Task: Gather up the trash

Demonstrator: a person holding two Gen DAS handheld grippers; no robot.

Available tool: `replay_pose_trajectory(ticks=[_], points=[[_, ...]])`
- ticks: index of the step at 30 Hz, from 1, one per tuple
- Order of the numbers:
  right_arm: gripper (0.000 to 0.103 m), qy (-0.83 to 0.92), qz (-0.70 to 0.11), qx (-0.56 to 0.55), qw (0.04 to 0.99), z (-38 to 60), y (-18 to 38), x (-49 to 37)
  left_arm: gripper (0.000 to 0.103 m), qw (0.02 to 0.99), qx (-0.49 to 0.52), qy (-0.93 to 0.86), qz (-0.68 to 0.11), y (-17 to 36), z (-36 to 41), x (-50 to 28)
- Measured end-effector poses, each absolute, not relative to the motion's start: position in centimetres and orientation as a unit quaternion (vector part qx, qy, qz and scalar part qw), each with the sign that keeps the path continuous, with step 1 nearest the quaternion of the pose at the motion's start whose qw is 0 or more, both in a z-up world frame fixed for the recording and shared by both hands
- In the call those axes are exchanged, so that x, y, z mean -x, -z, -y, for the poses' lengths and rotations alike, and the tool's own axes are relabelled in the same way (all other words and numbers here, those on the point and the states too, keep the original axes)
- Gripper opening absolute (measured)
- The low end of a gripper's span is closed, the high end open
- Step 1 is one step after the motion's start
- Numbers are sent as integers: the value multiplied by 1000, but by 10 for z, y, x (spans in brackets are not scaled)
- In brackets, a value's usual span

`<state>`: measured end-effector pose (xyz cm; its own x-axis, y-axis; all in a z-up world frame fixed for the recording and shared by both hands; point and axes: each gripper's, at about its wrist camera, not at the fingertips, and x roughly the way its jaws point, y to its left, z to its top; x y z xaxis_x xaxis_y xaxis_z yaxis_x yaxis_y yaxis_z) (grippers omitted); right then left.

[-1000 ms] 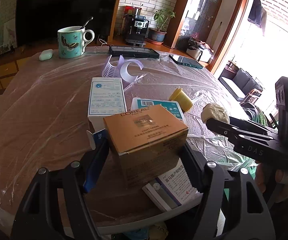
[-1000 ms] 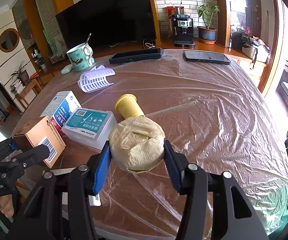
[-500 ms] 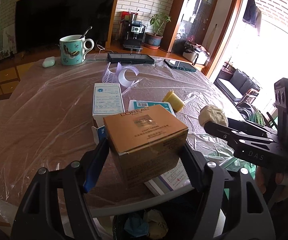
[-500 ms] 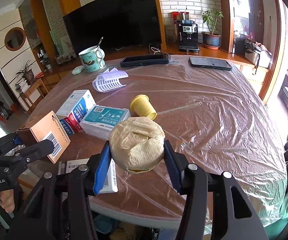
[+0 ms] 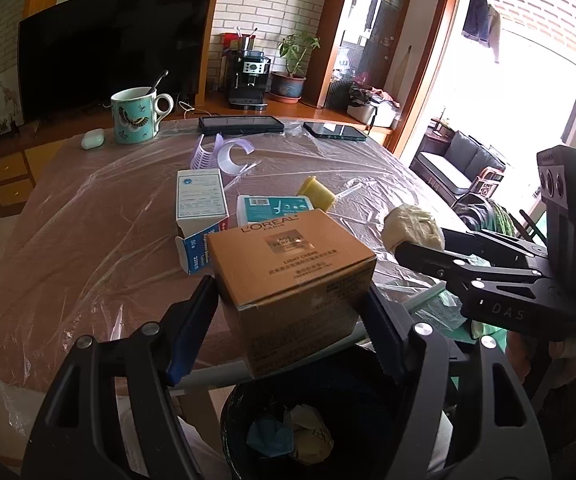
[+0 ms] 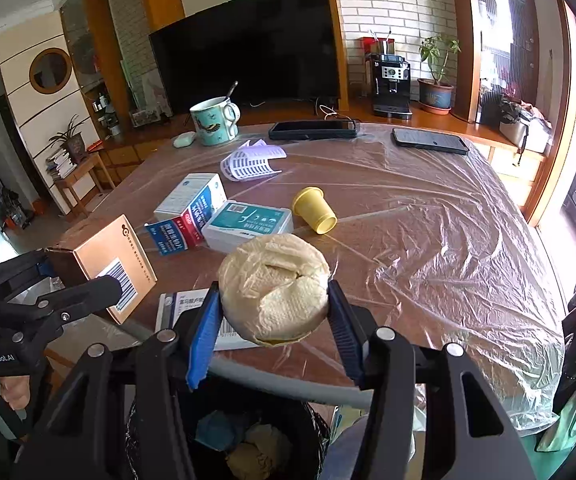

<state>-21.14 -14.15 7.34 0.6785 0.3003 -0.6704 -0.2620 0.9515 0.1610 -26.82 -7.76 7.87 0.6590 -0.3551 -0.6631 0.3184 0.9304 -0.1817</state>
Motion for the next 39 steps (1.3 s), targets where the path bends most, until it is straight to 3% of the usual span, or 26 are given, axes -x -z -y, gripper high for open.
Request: replay_pose_trajectory(ticks=[39], points=[[51, -203, -414, -25, 887, 140, -48, 281, 72, 889, -32, 237, -392, -62, 85, 335]])
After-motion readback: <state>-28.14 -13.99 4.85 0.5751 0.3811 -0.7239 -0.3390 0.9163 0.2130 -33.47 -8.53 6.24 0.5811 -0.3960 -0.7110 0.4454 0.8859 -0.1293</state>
